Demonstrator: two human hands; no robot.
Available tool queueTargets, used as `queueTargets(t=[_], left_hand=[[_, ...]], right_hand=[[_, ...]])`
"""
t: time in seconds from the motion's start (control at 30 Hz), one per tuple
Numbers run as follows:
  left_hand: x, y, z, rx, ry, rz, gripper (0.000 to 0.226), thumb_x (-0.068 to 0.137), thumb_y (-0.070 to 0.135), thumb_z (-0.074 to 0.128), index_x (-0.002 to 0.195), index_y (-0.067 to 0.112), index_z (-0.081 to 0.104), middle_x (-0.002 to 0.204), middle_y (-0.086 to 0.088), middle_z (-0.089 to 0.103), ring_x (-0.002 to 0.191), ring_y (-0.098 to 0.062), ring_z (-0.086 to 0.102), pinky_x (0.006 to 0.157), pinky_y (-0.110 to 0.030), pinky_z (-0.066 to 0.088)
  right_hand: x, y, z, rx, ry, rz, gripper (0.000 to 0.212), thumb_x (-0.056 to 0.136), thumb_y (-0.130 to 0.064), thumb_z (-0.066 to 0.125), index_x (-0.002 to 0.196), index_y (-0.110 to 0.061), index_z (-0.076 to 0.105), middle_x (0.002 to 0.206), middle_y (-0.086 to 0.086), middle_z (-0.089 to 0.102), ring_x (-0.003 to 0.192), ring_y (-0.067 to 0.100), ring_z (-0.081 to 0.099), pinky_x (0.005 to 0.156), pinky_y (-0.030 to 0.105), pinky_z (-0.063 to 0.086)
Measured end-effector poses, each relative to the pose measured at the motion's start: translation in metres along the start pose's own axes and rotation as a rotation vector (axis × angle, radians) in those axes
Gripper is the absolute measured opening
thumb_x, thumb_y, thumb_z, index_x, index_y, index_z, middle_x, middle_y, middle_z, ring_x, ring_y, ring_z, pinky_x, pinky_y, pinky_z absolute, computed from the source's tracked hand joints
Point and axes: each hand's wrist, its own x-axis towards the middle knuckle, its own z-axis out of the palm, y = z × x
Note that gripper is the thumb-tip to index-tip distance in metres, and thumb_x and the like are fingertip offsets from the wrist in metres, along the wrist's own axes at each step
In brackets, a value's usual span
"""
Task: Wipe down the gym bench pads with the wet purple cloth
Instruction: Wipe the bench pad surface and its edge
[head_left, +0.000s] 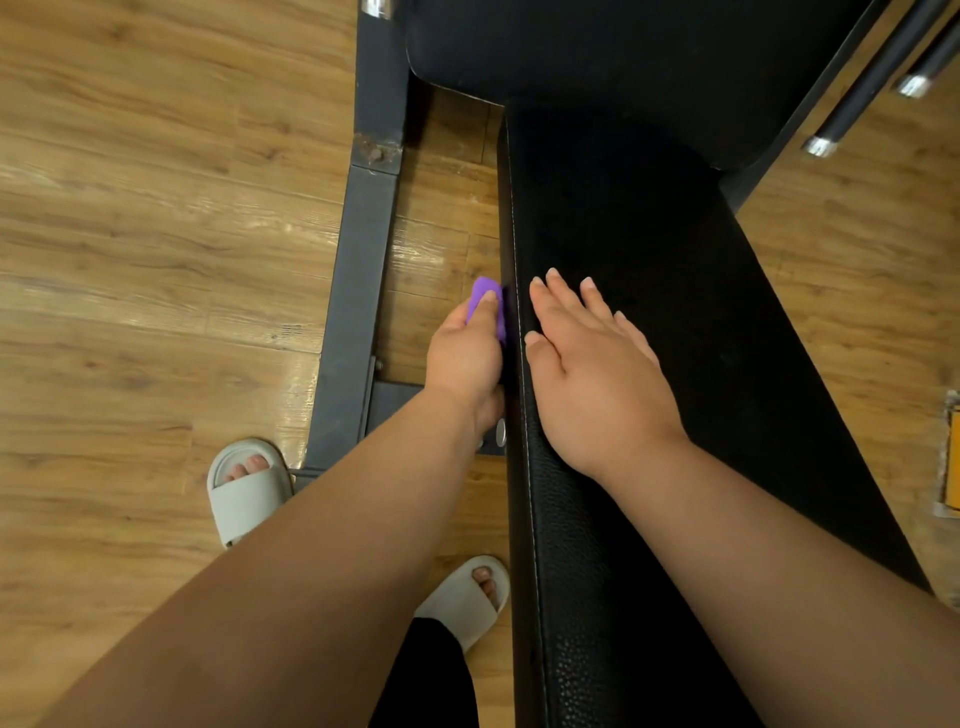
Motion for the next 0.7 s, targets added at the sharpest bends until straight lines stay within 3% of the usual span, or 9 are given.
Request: queueTargets(t=[0.2,0.33,0.4,0.57,0.7], left_hand=[[-0.019,-0.015,-0.015,0.061,-0.063,0.036,0.023,0.102,0.023,0.046,0.104,0.017,0.068,0.102,-0.014,0.073,0.096,-0.027,0.070,0.083,-0.040,0.057],[-0.008,0.000,-0.002,0.063,0.020,-0.013,0.017,0.102,0.024,0.048,0.100,0.017,0.063,0.100,-0.012,0.071,0.092,-0.025,0.069,0.066,-0.031,0.057],[-0.008,0.000,-0.001,0.067,0.024,-0.054,0.016,0.102,0.023,0.048,0.099,0.017,0.062,0.102,-0.013,0.070,0.093,-0.026,0.069,0.066,-0.032,0.057],[-0.030,-0.017,-0.021,0.242,-0.021,0.079,0.023,0.101,0.025,0.048,0.103,0.016,0.068,0.099,-0.011,0.073,0.099,-0.028,0.069,0.087,-0.042,0.056],[-0.044,-0.022,-0.023,0.374,-0.037,0.280,0.025,0.097,0.035,0.049,0.111,0.029,0.069,0.105,0.002,0.073,0.104,-0.017,0.066,0.098,-0.045,0.051]], right_hand=[[0.000,0.000,0.000,-0.003,0.004,-0.004,0.051,0.104,-0.034,0.021,0.154,-0.032,0.009,0.161,-0.015,0.003,0.147,0.005,-0.006,0.119,0.029,-0.002],[0.000,0.000,0.000,0.006,0.011,-0.003,0.051,0.104,-0.034,0.021,0.154,-0.032,0.010,0.161,-0.014,0.003,0.147,0.005,-0.006,0.119,0.029,-0.001],[0.000,0.001,0.001,0.005,0.020,-0.003,0.051,0.104,-0.033,0.022,0.154,-0.032,0.011,0.161,-0.015,0.004,0.147,0.005,-0.006,0.119,0.029,-0.001],[0.001,0.002,0.001,0.017,0.019,-0.014,0.050,0.104,-0.032,0.023,0.154,-0.030,0.013,0.161,-0.013,0.006,0.148,0.006,-0.004,0.117,0.027,-0.002],[-0.005,0.001,-0.002,0.063,0.078,0.000,0.048,0.103,-0.027,0.029,0.151,-0.029,0.026,0.159,-0.012,0.020,0.147,0.006,0.007,0.118,0.026,0.001]])
